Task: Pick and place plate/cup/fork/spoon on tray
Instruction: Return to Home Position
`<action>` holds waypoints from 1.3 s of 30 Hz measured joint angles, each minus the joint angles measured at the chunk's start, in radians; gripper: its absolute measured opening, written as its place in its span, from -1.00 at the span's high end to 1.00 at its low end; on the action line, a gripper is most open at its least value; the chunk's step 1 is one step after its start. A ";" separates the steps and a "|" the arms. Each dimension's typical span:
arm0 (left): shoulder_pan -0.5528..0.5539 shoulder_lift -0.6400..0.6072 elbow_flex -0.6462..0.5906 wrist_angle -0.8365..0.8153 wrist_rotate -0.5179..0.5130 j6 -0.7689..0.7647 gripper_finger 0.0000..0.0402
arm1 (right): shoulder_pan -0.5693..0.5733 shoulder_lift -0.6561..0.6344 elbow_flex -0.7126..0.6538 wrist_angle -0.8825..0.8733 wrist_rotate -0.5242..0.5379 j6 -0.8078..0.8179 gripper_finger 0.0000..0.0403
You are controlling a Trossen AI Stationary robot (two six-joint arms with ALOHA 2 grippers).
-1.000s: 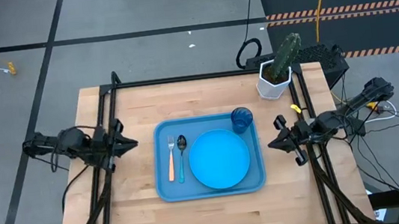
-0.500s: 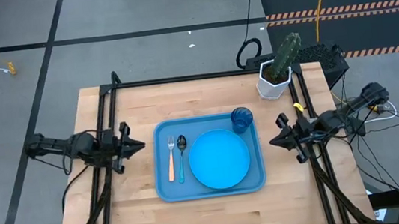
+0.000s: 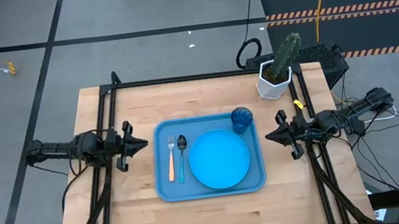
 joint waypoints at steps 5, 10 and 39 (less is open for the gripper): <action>0.031 0.000 0.000 0.005 0.036 0.000 0.81 | -0.031 0.000 0.000 -0.006 -0.050 -0.003 1.00; 0.051 0.000 0.000 -0.010 0.040 -0.002 0.81 | -0.061 0.000 -0.001 -0.014 -0.052 -0.004 1.00; 0.064 0.001 0.000 -0.081 0.058 0.085 0.81 | -0.081 0.001 -0.001 0.026 -0.104 -0.115 1.00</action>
